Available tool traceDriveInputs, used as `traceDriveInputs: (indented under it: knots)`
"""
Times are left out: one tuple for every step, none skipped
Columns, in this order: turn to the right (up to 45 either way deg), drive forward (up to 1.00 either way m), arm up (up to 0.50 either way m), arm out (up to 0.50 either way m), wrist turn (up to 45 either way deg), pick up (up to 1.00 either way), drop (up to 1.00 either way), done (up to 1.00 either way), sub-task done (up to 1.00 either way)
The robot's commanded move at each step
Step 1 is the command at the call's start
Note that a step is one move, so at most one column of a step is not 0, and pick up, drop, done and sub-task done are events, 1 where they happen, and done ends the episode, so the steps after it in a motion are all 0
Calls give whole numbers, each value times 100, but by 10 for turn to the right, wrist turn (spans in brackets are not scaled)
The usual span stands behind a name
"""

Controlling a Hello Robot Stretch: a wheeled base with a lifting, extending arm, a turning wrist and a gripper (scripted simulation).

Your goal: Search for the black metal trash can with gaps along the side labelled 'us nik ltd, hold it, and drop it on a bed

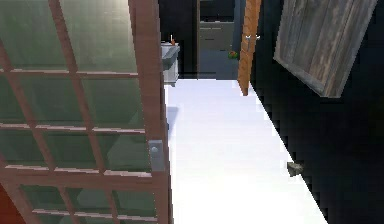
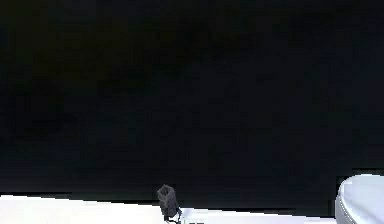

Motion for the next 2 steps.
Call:
traceDriveInputs:
  knots:
    - [0,0,50,0,0,0,0,0,0]
    - [0,0,50,0,0,0,0,0,0]
